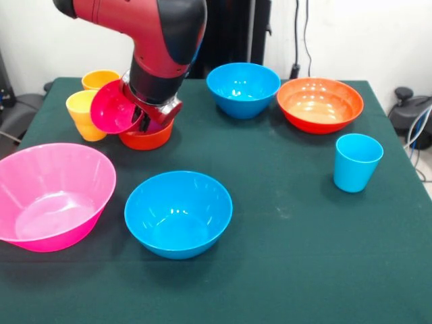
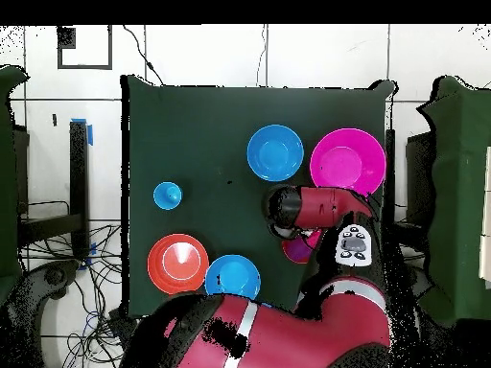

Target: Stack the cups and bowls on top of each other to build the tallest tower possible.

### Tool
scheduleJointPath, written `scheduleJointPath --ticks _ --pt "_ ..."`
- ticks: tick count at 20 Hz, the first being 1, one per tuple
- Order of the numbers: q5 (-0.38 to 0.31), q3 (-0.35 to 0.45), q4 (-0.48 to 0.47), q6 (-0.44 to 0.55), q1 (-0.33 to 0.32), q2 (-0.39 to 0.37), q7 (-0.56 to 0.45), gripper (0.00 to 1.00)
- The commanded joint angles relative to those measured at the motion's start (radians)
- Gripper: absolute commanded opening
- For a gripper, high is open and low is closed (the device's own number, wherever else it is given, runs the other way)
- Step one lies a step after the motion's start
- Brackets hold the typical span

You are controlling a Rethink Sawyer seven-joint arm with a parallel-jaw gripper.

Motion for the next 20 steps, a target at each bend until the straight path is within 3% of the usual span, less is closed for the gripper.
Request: scheduleJointPath --ticks 1,11,17,20 --pt "0.046 0.062 0.223 -0.153 0.019 0.081 0.191 0.0" --pt "0.133 -0.109 0.44 -0.406 0.146 -0.05 0.367 0.0" --pt "0.168 -0.214 0.525 -0.407 0.232 -0.155 0.34 0.0" --pt "0.196 -0.228 0.533 -0.387 0.249 -0.168 0.334 0.0"
